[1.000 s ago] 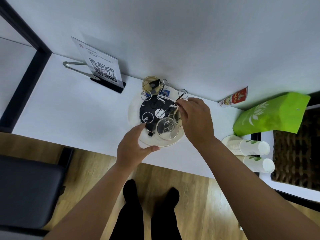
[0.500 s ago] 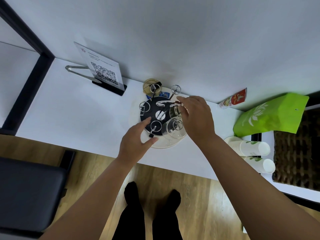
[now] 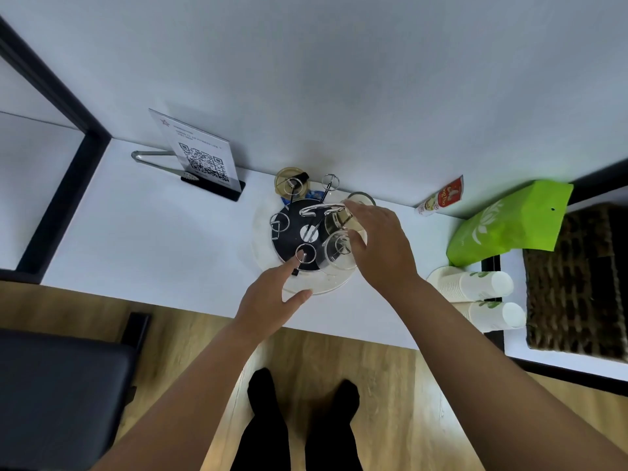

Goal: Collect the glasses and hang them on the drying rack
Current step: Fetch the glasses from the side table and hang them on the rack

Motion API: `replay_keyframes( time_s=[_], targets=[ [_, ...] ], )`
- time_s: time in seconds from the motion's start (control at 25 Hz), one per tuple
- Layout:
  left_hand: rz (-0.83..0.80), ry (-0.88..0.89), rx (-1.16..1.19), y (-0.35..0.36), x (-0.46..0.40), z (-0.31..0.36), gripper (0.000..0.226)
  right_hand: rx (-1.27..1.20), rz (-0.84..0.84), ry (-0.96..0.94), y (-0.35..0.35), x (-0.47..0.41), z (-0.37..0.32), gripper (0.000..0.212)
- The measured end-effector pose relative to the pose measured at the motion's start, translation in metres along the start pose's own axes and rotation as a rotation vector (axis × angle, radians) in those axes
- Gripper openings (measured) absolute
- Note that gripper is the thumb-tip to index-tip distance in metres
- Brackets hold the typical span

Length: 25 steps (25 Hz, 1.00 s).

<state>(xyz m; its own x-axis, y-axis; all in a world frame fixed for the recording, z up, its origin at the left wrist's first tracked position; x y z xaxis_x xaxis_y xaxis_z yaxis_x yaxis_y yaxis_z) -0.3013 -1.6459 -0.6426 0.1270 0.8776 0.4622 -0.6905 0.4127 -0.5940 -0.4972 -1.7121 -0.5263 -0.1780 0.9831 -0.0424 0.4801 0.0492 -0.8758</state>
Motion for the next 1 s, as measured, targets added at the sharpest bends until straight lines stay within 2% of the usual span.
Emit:
replay_keyframes(
  time_s=[0.12, 0.28, 0.36, 0.6, 0.8, 1.0],
  targets=[
    [-0.059, -0.044, -0.019, -0.001, 0.010, -0.001, 0.072, -0.049, -0.005, 0.057, -0.015, 0.017, -0.002, 0.051],
    [-0.005, -0.105, -0.012, -0.027, 0.026, 0.011, 0.045, -0.096, -0.013, 0.133, -0.040, 0.034, -0.001, 0.051],
    [0.028, -0.005, 0.031, -0.054, 0.034, 0.048, 0.039, -0.117, 0.008, 0.150, -0.061, 0.042, -0.005, 0.053],
    [0.013, 0.323, 0.033, -0.123, 0.060, 0.195, 0.042, -0.220, 0.110, 0.186, -0.143, 0.073, -0.029, 0.058],
    [-0.048, 0.554, -0.106, -0.119, 0.107, 0.304, 0.053, -0.271, 0.260, 0.261, -0.225, 0.131, -0.030, 0.060],
    [-0.092, 0.769, -0.153, -0.084, 0.184, 0.393, 0.054, -0.258, 0.386, 0.347, -0.301, 0.220, -0.026, 0.063]
  ],
)
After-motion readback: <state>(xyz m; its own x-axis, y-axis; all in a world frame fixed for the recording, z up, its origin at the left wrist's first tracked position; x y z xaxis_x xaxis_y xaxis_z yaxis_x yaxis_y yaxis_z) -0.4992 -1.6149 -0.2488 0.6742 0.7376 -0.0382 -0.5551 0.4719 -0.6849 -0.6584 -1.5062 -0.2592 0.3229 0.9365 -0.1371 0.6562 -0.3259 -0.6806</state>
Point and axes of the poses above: each hand's wrist, its own x-axis away from the middle knuckle, its own y-axis out of the palm, z = x × y, the point moved 8 cm from there along -x, towards the middle knuckle, and after that the axes turned 9 degrees about -y, right-handed, at the moved point
